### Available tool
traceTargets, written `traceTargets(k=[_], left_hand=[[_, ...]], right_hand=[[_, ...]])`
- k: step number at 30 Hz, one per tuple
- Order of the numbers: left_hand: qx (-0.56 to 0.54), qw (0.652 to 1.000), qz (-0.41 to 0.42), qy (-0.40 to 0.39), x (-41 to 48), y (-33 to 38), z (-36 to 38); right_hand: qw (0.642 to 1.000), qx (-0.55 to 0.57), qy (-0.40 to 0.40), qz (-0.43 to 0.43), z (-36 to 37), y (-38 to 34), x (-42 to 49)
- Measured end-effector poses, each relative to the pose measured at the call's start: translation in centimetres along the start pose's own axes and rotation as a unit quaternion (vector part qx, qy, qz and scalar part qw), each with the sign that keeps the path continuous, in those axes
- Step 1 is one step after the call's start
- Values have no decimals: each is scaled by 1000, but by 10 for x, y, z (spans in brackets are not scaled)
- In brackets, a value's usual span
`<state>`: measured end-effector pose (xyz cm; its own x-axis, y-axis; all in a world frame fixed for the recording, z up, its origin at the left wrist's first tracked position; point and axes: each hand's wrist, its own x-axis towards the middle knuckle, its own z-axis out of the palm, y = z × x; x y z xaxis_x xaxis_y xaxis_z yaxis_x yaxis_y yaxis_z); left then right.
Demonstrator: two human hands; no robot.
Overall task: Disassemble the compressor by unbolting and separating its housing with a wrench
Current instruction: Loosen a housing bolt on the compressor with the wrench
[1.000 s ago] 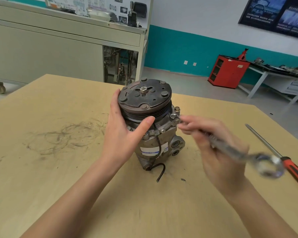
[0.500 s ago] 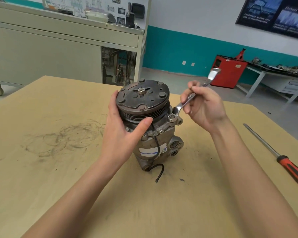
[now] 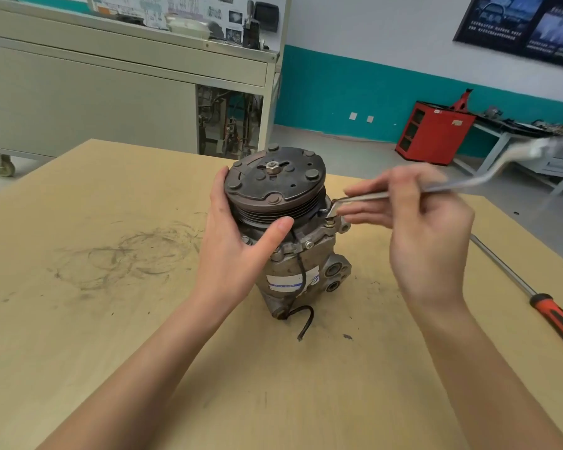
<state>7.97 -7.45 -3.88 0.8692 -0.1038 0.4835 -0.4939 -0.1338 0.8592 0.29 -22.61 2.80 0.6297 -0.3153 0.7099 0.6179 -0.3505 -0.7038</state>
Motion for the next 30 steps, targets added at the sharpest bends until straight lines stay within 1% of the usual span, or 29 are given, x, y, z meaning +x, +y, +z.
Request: traceTargets(k=[4,7,8,9,11,12,14,16,18,20,23,25,26,28,30], left_hand=[[2,1000,0,2,0,0,0],[3,1000,2,2,0,0,0],[2,1000,3,2,0,-1,0],[2,1000,4,2,0,-1,0],[0,1000,4,3,1,-1,0],[-1,1000,4,2,1,-2,0],[-2,1000,3,2,0,-1,0],[-4,1000,1,0,1,-1,0],[-7,1000,1,-2,1,-1,0],[-7,1000,0,-2,0,0,0],[-6,1000,-1,0,0,2,0],[-11,1000,-1,0,0,1,0],[-11,1000,-2,-1,0,1,0],[-10,1000,-3,-3,1,0,0],[-11,1000,-3,-3,1,-1,-1]], right_hand=[[987,-96,-19,-126,3,7,-37],[953,-204,-4,-225,2,20,-56],[950,-209,5,-230,3,24,-60],[961,-182,16,-209,5,26,-63],[988,-57,20,-139,6,26,-58],[994,10,18,-109,4,26,-51],[993,111,8,-42,-7,29,-28],[977,201,-21,74,-16,34,5],[946,256,-51,191,-17,42,35],[925,270,-82,254,-9,52,55],[916,239,-132,295,4,58,69],[922,203,-142,298,2,53,72],[929,194,-133,287,-1,48,72],[952,181,-85,234,-10,36,67],[980,136,-30,145,-16,22,54]])
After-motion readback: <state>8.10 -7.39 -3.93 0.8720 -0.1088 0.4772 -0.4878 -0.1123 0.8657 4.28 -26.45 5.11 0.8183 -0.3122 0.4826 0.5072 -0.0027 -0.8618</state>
